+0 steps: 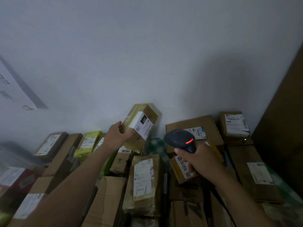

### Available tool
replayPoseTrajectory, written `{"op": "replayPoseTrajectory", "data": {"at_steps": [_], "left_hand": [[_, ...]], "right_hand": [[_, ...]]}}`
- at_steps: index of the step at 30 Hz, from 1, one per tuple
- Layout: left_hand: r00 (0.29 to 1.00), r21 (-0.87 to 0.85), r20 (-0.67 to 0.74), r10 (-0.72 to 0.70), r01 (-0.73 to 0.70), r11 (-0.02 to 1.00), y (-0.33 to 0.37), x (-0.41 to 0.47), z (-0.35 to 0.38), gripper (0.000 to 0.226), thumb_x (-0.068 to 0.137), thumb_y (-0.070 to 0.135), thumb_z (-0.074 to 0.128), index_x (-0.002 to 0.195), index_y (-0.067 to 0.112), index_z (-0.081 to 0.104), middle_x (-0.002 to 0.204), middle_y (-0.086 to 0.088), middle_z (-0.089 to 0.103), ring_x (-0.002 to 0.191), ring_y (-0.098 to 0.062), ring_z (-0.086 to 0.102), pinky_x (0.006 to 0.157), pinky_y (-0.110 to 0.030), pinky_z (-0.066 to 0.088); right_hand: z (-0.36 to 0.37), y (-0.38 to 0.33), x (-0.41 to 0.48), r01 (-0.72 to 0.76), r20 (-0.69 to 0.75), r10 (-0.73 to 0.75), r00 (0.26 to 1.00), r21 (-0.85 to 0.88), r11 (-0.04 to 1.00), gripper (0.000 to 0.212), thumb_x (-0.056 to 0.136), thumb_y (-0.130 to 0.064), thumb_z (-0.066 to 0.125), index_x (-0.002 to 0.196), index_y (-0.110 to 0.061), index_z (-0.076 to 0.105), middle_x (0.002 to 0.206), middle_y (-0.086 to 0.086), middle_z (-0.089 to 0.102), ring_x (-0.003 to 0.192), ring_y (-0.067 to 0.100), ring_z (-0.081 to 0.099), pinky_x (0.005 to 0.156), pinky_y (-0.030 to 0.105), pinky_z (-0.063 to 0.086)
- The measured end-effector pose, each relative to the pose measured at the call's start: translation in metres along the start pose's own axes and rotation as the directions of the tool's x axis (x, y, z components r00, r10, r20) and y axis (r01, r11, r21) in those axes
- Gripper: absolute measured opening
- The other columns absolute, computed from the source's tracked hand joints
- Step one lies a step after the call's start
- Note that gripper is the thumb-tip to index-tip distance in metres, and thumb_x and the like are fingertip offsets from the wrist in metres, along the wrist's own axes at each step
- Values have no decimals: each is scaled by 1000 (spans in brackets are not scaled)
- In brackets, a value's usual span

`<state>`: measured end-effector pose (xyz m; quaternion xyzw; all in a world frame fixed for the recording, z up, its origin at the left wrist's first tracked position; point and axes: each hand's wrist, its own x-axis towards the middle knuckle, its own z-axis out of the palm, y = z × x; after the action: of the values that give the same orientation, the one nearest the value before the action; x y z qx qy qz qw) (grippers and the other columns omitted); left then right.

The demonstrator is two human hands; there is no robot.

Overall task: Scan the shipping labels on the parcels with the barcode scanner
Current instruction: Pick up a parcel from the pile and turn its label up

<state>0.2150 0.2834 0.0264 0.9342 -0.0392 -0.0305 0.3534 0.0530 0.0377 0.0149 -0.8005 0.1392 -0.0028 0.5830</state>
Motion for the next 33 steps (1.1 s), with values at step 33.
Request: {"op": "replayPoseTrajectory", "data": {"at_steps": [33], "left_hand": [[961, 181, 189, 200, -235, 955, 28, -24, 120, 48, 96, 34, 61, 140, 20, 52, 148, 0, 42, 133, -14, 42, 99, -17, 30]], "right_hand": [[-19, 45, 12, -82, -175, 128, 976, 251, 964, 34, 87, -32, 68, 71, -3, 62, 51, 9, 58, 39, 13, 52, 40, 21, 44]]}}
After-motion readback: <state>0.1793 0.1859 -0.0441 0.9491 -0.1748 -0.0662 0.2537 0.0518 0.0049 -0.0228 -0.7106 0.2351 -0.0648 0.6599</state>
